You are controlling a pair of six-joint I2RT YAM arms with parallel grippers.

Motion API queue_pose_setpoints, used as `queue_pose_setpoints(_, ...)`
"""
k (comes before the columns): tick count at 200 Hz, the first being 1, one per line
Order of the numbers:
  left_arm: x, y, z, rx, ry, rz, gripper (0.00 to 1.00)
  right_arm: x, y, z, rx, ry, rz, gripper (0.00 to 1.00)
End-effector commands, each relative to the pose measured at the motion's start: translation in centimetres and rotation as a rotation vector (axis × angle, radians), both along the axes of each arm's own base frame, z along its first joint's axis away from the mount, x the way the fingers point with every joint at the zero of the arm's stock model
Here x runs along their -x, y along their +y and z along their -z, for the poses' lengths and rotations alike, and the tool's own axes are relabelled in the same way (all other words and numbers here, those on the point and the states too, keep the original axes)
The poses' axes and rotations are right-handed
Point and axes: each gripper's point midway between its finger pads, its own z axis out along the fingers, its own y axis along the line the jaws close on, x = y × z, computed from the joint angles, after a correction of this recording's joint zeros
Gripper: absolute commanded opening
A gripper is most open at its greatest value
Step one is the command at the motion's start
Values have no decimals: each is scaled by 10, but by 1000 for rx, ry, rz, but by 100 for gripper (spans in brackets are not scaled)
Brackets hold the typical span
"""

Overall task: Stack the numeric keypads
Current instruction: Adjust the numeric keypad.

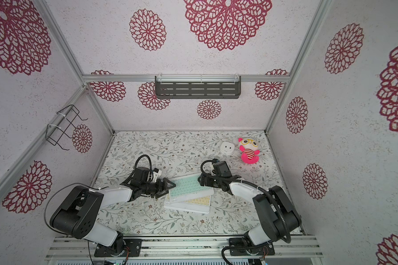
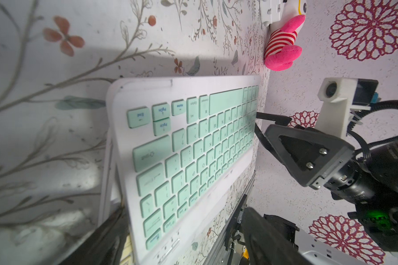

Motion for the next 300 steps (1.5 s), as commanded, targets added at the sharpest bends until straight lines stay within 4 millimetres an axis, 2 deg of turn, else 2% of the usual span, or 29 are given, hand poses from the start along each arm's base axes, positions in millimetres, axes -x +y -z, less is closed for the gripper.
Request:
queue_pose_setpoints(1,5,10,24,-82,61,-31,82,9,5,-13,-33,-8,5,87)
queue_pose_setpoints(30,3,10,22,-83,56,-33,83,23,5,-11,-57,16,28,87)
queue_pose_setpoints(55,0,9,19,-85,50,-32,83,35,1,0,-59,46,63,87)
queue_pose_setpoints(81,-2,8,16,-85,44,-28,84,38,-2,10,-56,57,104,87)
queue_pose_setpoints(132,-6,7,3,-69,15,-36,84,36,2,10,-2,47,115,88)
queue_pose_setpoints(193,-6,15,-10,-114,-17,-55,87,53,-5,16,111,94,145,90)
queue_pose_setpoints(254,-7,31,-9,-220,-22,-96,92,51,-16,22,167,96,194,92)
queue_pose_setpoints(276,-6,40,0,-293,4,-123,93,44,-20,21,199,65,211,93)
queue_pose_setpoints(300,-4,37,5,-331,10,-130,94,30,-14,19,238,38,191,94)
